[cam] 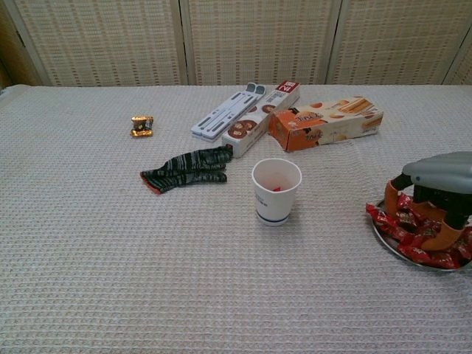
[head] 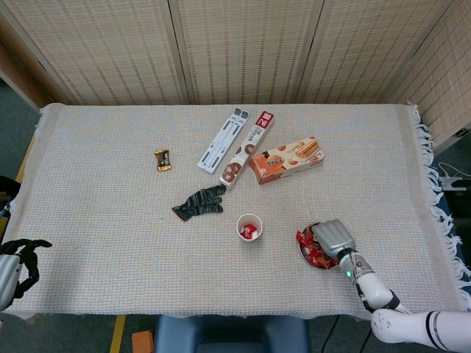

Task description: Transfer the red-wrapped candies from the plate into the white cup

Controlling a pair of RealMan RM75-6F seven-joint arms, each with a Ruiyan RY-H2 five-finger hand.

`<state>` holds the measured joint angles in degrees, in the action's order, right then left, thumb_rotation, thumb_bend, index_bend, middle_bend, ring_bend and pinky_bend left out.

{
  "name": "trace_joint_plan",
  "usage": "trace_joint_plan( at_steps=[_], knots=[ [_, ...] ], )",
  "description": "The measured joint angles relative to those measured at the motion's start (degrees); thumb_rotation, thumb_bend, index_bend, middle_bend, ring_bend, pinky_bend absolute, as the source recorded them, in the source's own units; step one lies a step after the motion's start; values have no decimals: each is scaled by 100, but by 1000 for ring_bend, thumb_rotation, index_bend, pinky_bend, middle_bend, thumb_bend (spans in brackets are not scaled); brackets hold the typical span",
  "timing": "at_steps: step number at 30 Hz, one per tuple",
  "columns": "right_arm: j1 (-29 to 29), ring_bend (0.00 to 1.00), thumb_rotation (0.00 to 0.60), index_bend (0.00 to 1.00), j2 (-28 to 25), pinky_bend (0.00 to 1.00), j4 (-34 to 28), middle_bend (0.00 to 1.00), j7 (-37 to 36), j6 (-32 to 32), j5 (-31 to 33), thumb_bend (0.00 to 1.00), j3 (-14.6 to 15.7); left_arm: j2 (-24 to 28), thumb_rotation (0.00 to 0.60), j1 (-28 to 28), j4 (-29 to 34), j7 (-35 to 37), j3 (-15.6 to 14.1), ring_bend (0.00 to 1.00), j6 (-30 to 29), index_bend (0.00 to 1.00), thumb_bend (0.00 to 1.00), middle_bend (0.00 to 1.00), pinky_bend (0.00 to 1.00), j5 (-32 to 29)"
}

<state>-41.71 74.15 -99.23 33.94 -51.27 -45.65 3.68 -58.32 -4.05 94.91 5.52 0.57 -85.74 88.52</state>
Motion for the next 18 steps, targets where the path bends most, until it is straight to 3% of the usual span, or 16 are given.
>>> trace_joint_plan(
  at_steps=[8,13,18],
  knots=[
    [-66,761,600,332,44,983,70,816,49,88,143,86,46,5,600,4,-3,21,13,271,-6,345,417,233,275,-21],
    [-86,761,600,387,48,983,88,817,70,103,169,89,92,6,600,4,-3,24,13,272,-3,345,418,233,275,-23],
    [-79,761,600,430,43,983,64,816,72,56,144,186,118,9,600,6,-1,32,20,274,-5,345,417,233,275,-36]
  ],
)
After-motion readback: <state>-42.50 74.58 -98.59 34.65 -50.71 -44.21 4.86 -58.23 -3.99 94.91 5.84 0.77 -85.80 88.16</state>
